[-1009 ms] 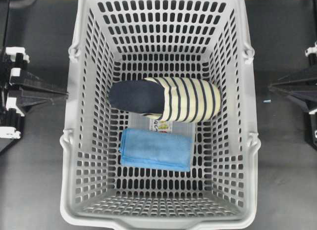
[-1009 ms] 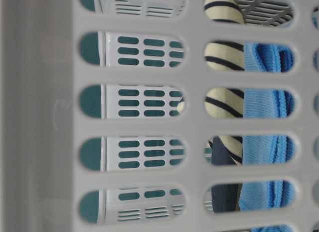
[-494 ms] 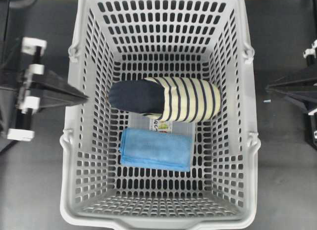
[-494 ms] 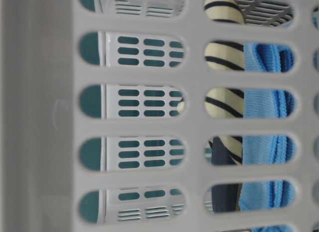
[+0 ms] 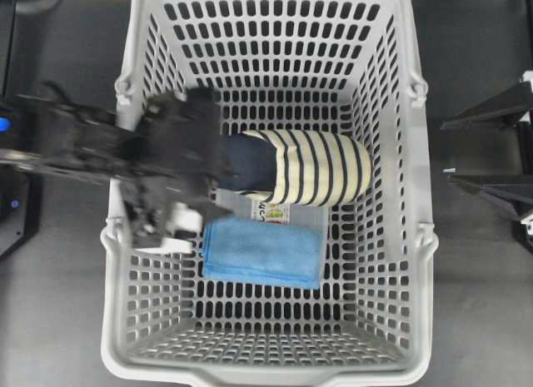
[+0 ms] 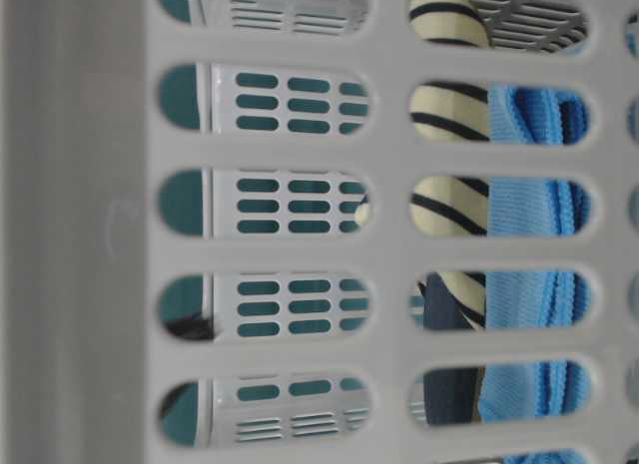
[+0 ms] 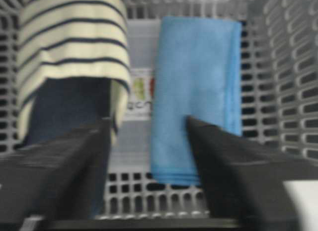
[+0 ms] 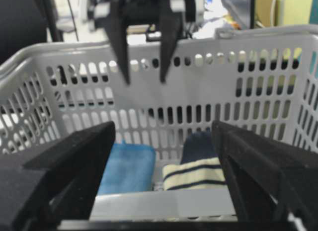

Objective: Pick up the blue cloth from the shopping basket with the left arm.
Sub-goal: 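Lower the left gripper into the basket toward the blue cloth, then close the left gripper on the blue cloth's edge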

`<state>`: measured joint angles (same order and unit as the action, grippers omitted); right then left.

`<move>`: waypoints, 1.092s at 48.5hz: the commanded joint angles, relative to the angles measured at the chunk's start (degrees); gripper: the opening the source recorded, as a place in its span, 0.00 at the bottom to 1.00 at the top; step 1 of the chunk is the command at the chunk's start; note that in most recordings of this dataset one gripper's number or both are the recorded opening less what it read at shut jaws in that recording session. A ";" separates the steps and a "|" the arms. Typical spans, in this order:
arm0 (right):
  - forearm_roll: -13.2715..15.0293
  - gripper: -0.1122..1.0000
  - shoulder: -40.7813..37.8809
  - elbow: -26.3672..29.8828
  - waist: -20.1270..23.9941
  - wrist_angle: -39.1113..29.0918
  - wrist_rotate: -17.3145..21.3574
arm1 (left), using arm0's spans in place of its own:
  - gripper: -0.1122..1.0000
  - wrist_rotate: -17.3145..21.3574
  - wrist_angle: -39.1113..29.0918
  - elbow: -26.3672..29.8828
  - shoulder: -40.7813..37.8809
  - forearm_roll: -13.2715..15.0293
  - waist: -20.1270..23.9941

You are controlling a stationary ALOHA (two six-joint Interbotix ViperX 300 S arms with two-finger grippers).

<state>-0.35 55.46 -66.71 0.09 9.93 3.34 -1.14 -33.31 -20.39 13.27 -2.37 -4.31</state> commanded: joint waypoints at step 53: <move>-0.62 0.78 0.00 0.53 -0.70 0.18 1.32 | 0.56 -2.46 -4.22 10.02 -23.12 -0.18 -4.39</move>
<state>-0.79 55.72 -66.80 -0.53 9.84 4.57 -3.60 -37.18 -11.25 -10.28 -2.37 -8.61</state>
